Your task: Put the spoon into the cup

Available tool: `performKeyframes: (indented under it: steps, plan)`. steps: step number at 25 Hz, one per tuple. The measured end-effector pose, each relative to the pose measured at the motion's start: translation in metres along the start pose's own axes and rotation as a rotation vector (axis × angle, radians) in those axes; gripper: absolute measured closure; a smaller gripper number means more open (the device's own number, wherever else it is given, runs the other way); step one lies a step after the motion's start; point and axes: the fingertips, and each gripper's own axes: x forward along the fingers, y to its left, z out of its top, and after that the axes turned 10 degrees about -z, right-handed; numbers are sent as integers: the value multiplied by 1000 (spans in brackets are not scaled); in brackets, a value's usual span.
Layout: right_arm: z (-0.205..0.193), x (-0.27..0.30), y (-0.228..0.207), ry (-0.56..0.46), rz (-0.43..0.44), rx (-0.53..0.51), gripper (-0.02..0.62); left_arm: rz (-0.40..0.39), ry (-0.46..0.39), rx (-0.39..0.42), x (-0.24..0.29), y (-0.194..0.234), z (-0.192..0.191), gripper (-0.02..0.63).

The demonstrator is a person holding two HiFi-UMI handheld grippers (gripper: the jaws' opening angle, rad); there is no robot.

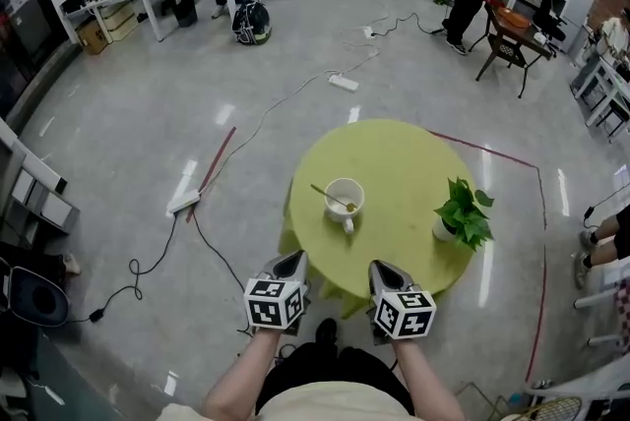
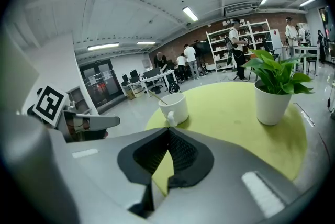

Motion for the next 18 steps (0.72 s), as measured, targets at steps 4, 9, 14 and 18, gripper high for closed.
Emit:
performKeyframes:
  steps: [4, 9, 14, 18]
  plan:
    - [-2, -9, -4, -11, 3, -6, 595, 9, -3, 18, -5, -8, -3, 604]
    - [-5, -24, -7, -34, 21, -12, 595, 24, -9, 36, -11, -23, -11, 604]
    - [-12, -44, -7, -49, 50, -24, 595, 49, -18, 43, -24, -40, -22, 604]
    - [-19, -66, -10, -62, 63, -26, 597, 67, -22, 39, -37, -56, -34, 604]
